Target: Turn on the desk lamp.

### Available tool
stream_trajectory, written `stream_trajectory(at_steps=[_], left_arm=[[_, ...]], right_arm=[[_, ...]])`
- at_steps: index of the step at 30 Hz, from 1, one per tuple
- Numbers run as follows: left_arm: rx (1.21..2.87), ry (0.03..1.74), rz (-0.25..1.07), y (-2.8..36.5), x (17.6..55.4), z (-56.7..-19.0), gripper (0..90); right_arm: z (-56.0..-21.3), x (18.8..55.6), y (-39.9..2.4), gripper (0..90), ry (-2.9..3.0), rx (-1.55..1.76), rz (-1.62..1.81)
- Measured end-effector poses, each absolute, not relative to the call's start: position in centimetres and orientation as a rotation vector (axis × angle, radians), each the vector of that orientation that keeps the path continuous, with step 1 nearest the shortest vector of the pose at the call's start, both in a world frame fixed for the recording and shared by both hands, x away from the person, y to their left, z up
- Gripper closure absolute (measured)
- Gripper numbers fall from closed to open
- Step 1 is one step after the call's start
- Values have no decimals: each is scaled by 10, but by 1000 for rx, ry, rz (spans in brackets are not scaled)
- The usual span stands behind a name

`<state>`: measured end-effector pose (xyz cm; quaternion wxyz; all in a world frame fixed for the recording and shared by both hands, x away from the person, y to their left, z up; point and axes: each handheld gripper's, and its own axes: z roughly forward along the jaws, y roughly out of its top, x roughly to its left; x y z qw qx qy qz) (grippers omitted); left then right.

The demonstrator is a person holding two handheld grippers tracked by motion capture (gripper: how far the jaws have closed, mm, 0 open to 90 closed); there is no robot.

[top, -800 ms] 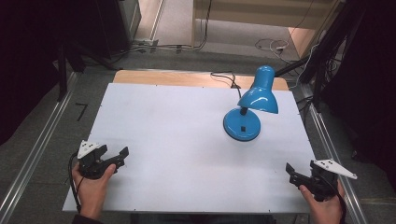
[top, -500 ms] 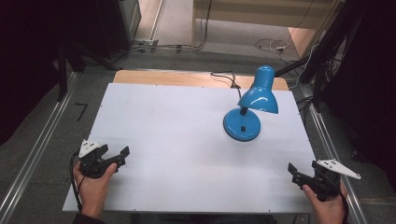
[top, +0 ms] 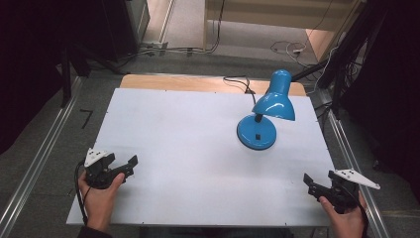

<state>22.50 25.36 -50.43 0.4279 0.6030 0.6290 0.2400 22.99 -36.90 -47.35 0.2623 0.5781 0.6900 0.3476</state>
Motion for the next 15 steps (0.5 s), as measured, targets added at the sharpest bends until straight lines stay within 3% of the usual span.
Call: stream_trajectory(at_steps=[15], left_arm=[[1508, 1573, 599, 253, 225, -505, 147]], right_arm=[[-475, 238, -356, 101, 1913, 1523, 934]])
